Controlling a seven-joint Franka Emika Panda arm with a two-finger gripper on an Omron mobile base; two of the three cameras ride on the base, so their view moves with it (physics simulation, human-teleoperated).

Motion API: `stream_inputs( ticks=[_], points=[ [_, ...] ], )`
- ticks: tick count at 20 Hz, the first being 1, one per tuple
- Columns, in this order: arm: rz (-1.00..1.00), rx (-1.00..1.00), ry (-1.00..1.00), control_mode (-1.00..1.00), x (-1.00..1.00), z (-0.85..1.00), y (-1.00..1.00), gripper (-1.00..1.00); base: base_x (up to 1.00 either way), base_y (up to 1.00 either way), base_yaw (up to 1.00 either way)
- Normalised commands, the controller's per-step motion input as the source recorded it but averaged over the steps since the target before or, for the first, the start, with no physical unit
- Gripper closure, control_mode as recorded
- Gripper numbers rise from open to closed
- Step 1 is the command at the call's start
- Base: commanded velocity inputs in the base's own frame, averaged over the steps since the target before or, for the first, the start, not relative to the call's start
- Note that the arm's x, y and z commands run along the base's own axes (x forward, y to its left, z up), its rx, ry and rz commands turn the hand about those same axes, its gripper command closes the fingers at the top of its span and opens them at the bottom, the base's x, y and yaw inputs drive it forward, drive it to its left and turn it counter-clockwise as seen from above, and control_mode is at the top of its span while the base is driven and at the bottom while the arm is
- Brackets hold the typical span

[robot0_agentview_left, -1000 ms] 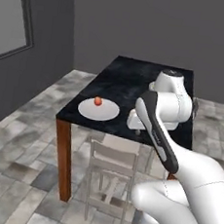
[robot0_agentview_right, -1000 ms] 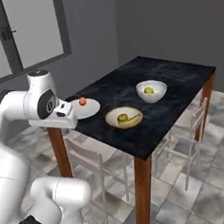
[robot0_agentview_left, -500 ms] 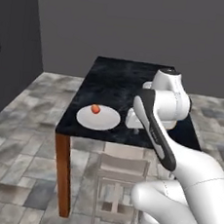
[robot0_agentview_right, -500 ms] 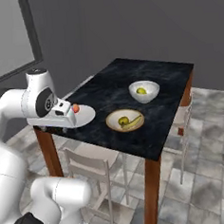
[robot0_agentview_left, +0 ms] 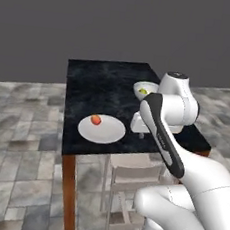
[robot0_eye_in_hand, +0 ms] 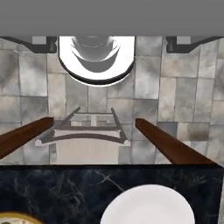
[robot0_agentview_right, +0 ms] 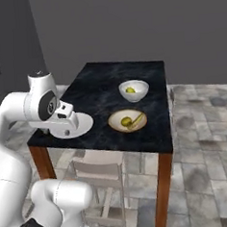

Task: Take the fruits from the plate on the dining counter and place two fruits in each bowl.

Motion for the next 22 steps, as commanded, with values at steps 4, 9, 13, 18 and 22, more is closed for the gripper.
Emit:
stream_inputs(
  ticks=[4, 9, 13, 18, 22],
  points=[
    [0.0, 0.0, 0.0, 1.0, 0.0, 0.0, 0.0, -1.0, 0.48, 0.89, -0.27],
    [0.0, 0.0, 0.0, 1.0, 0.0, 0.0, 0.0, -1.0, 0.6, 0.08, -0.02],
    [0.0, 0.0, 0.0, 1.0, 0.0, 0.0, 0.0, -1.0, 0.59, 0.08, 0.0],
    [0.0, 0.0, 0.0, -1.0, 0.0, 0.0, 0.0, -1.0, 0.21, 0.08, 0.0],
    [0.06, 0.0, 0.0, -1.0, 0.45, -0.01, 0.05, -1.0, 0.0, 0.0, 0.0]
  ],
)
